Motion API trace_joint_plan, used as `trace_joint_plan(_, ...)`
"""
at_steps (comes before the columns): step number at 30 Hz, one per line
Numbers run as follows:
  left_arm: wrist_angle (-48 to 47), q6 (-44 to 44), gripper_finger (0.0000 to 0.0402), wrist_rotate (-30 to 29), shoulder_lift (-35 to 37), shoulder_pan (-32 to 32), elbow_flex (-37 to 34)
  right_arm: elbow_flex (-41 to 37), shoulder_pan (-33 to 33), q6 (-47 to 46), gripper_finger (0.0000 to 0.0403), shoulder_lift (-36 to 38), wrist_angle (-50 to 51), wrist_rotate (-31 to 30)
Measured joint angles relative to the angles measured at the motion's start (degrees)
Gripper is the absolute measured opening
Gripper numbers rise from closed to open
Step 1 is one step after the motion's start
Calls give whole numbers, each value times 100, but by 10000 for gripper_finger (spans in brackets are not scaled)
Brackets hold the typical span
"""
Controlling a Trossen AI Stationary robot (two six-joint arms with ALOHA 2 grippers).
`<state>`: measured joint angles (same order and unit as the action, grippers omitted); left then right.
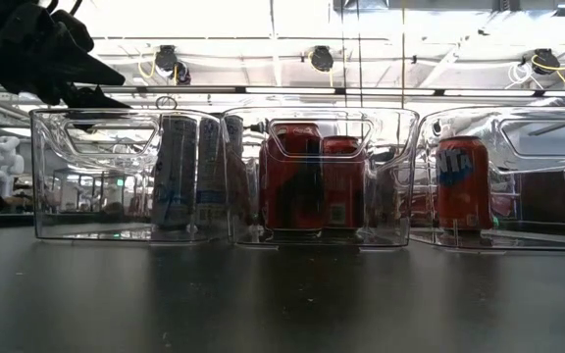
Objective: Sort soda cans
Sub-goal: Put the red soda can into the right transparent bin
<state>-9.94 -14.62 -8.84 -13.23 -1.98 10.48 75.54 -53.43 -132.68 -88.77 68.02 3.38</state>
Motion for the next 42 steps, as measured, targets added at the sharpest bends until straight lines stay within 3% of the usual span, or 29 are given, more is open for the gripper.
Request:
trace_joint_plan(12, 0, 0, 382, 0, 0, 0, 0, -373, -127, -46, 343, 20, -278, 566)
trace_joint_plan(21, 1, 1, 382, 1, 0, 1, 0, -371, -149, -28, 343, 20, -322, 396)
trace_joint_plan(26, 1, 1, 382, 1, 0, 2, 0, -213, -139, 30, 343, 10, -415, -246)
trace_joint_plan(31, 1, 0, 382, 2, 0, 1, 0, 180, -143, 48, 343, -27, 339, -461)
trace_joint_plan(37, 0, 1, 382, 0, 0, 1, 0, 266, -133, 45, 343, -17, 692, -327)
trace_joint_plan(42, 1, 0, 382, 2, 2, 0, 0, 25, -143, -33, 343, -13, 592, 255)
